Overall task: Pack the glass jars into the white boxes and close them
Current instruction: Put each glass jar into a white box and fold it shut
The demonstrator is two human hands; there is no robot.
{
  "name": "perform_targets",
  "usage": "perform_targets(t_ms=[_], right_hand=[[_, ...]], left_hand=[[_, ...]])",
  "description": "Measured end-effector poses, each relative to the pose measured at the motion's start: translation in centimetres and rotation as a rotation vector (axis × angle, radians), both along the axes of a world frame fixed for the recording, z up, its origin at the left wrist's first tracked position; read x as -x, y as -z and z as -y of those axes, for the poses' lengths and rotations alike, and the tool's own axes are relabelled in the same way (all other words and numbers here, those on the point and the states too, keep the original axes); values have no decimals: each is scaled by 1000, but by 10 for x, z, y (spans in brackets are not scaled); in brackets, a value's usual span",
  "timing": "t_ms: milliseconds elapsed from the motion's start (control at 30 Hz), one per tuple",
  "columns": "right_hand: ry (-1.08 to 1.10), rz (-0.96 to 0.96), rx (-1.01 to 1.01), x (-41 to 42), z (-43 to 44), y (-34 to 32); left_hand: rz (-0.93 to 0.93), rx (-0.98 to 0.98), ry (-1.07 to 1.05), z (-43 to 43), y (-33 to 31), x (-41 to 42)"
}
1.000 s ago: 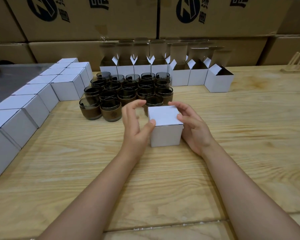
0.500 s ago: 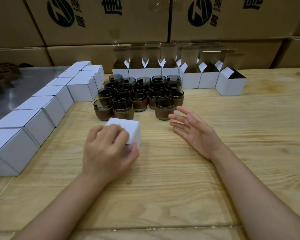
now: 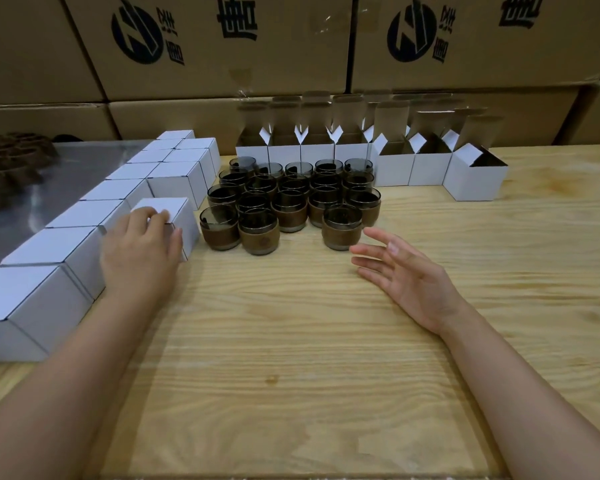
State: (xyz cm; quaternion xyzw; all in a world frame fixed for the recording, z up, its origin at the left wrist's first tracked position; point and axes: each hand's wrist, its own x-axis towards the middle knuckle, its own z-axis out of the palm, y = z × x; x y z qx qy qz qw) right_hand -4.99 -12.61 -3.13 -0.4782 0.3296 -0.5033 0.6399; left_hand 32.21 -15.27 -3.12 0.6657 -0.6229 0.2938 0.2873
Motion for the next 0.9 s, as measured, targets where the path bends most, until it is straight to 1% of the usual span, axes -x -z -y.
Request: perform_targets(t_ms=[67,100,267,433,533,600,633,700,733,767,833,900], right_hand=[[-1,0,-3,0,1,0],[-1,0,-6,0,1,0],[-1,9,-18,1,2,1],[-6,9,-18,1,3,2],[-9,14,-21,1,2,2],[-11,17,-24,1,3,2],[-11,20,-25,0,2,1],[-7,28,-29,0,2,0],[-4,31,-32,0,2,0],[-1,32,-35,0,2,-1],[2,30,-41,-1,1,-2],[10,33,-46,-1,1,-2]], left_hand=[[-115,-74,-7,11,-3,-4],[-143,-100,-4,16,-5,-7],[-153,-258,50,33,-14,-21],[-168,-411,-10,40,-21,-22],[-210,-482,-24,41,-28,-20],[-253,-449,-3,39,-33,-13],[-282,-369,15,36,-36,-6],[-350,-123,90,28,-44,19],[-396,-12,161,22,-48,37],[-452,54,249,15,-51,58],[-552,43,438,-3,-50,107],[-617,-69,579,-21,-39,155]])
